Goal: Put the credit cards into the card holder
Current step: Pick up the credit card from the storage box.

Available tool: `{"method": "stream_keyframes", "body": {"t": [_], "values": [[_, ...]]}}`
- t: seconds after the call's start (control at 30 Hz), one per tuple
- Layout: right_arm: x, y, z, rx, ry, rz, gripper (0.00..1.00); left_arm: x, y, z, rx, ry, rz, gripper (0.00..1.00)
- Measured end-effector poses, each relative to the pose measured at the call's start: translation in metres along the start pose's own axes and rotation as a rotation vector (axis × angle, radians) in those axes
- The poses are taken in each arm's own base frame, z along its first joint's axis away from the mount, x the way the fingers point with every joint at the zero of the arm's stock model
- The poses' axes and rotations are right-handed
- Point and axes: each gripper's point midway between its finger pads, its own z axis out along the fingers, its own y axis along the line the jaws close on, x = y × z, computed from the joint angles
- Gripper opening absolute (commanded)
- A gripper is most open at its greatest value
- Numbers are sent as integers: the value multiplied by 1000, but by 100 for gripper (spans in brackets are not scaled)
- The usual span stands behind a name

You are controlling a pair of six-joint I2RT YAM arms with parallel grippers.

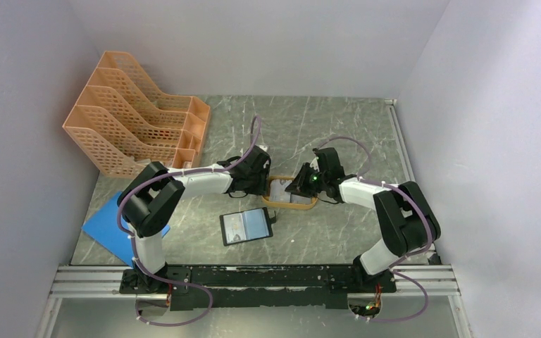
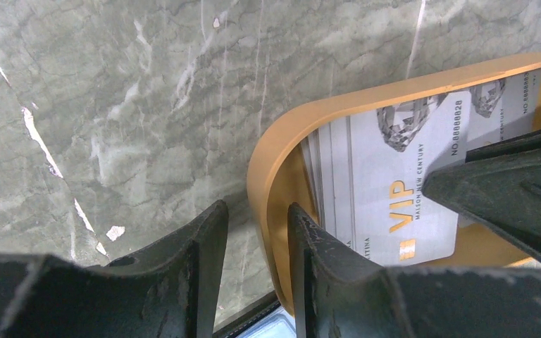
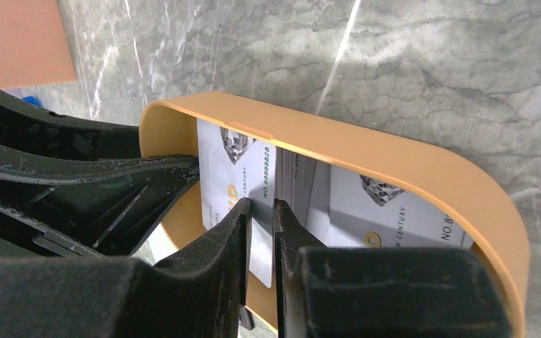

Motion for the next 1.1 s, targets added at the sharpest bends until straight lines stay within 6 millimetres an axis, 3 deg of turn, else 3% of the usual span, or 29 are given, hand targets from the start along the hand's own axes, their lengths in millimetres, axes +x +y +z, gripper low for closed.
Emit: {"method": "stream_keyframes", "body": {"t": [0.6,1.1], "values": [[-8,12,-17,-36,-36,-6,0,0,0,0,0,0,0,41],[-5,26,-39,-35,-4,80,0,0,2,-1,-13,1,1,43]]}}
